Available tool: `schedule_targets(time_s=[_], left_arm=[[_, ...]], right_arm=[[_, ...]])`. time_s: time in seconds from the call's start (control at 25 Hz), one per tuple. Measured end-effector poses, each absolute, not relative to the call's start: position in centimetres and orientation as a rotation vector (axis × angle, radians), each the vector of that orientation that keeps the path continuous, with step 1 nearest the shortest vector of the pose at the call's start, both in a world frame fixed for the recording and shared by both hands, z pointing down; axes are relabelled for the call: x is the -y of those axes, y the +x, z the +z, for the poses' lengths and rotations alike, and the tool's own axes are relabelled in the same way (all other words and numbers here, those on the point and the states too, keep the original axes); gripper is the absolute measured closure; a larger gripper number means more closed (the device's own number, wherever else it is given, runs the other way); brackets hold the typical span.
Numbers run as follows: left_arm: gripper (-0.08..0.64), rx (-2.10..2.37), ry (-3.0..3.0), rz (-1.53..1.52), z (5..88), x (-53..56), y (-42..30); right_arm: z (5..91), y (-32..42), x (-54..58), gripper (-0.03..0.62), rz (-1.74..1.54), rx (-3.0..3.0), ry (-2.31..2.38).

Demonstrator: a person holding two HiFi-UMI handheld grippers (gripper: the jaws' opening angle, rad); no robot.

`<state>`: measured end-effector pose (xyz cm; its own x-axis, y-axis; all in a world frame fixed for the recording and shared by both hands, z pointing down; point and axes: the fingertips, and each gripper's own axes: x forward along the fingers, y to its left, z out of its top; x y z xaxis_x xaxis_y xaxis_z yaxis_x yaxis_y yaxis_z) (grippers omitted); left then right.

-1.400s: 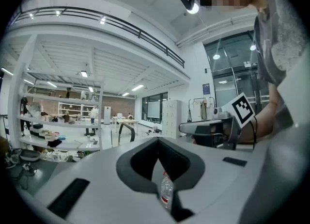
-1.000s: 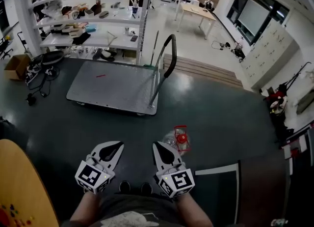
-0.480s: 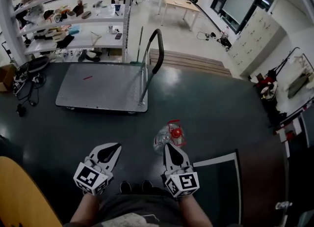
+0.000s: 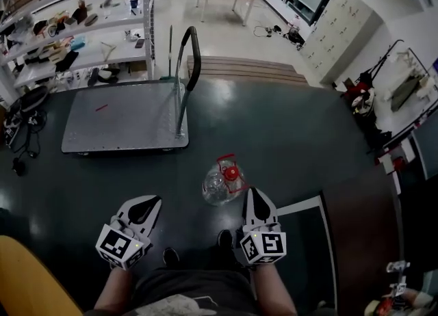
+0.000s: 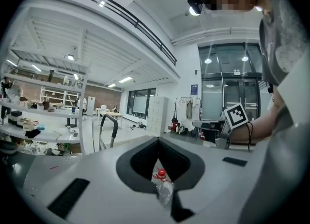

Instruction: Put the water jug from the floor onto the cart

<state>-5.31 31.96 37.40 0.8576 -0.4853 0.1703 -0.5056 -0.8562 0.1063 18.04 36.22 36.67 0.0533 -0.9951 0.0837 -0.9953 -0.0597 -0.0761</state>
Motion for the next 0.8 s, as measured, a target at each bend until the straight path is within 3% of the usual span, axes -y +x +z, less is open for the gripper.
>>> schedule_targets(time_s=[0.56, 0.8], left_arm=[[0.552, 0.828, 2.864, 0.273, 38.7, -31.3, 14.2], [0.552, 0.892, 2.830, 0.329, 40.5, -30.6, 18.7]], right_arm=[[40.1, 34.2, -33.6, 0.603, 0.270, 2.263, 2.156], [44.6, 37.6, -32.7, 0.603, 0.394, 2.277, 2.060]])
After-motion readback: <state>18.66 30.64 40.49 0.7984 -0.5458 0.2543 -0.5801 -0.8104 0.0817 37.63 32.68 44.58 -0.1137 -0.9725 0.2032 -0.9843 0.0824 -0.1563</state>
